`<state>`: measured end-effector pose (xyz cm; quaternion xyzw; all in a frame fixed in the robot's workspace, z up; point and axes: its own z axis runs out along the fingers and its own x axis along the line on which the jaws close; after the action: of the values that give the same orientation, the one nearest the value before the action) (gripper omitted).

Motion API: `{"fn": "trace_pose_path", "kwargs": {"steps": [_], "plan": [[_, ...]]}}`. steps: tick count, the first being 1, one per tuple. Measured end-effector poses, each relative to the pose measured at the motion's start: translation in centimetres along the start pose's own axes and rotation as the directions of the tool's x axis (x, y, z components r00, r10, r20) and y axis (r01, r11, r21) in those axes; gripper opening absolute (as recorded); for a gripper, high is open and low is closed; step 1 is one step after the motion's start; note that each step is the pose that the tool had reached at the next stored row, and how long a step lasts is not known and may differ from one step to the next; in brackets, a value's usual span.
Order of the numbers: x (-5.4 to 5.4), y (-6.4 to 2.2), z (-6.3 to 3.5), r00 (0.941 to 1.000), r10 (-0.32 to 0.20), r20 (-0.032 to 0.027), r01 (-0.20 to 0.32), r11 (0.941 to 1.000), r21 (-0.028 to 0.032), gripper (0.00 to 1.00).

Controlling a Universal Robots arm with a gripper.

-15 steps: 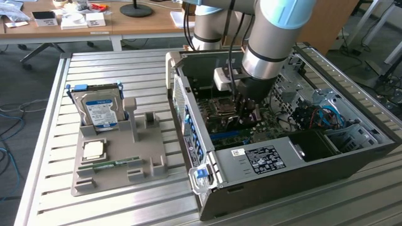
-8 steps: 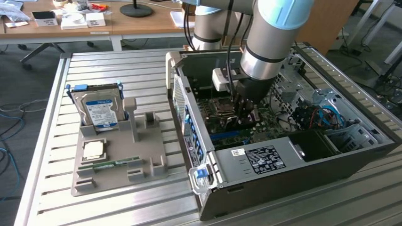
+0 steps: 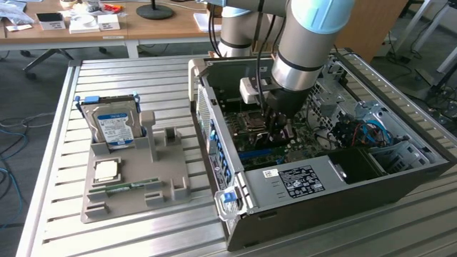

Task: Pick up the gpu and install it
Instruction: 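Insert the gpu into the slot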

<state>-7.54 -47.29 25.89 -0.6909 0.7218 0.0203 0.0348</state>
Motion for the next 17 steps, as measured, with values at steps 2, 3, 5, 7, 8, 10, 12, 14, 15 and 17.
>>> {"fn": "trace_pose_path", "kwargs": {"steps": [2, 3, 5, 7, 8, 10, 12, 14, 15, 17], "plan": [[-0.01, 0.10, 0.01, 1.0000, 0.000, 0.0000, 0.000, 1.0000, 0.0000, 0.27], [-0.01, 0.14, 0.01, 1.0000, 0.000, 0.0000, 0.000, 1.0000, 0.0000, 0.27], [0.01, 0.15, 0.02, 1.0000, 0.000, -0.0005, 0.000, 1.0000, -0.0001, 0.27], [0.01, 0.18, 0.04, 1.0000, 0.000, -0.0011, 0.000, 1.0000, 0.0000, 0.27], [0.01, 0.22, 0.05, 1.0000, 0.000, -0.0014, 0.000, 1.0000, 0.0001, 0.27], [0.02, 0.35, 0.11, 1.0000, 0.001, -0.0024, -0.001, 1.0000, 0.0003, 0.27], [0.03, 0.40, 0.14, 1.0000, 0.002, -0.0033, -0.002, 1.0000, 0.0002, 0.27], [0.03, 0.44, 0.19, 1.0000, 0.003, -0.0035, -0.003, 1.0000, 0.0003, 0.27], [0.03, 0.47, 0.21, 1.0000, 0.003, -0.0036, -0.003, 1.0000, 0.0004, 0.27], [-0.01, 0.53, 0.27, 1.0000, 0.004, -0.0036, -0.004, 1.0000, 0.0006, 0.27]]}}
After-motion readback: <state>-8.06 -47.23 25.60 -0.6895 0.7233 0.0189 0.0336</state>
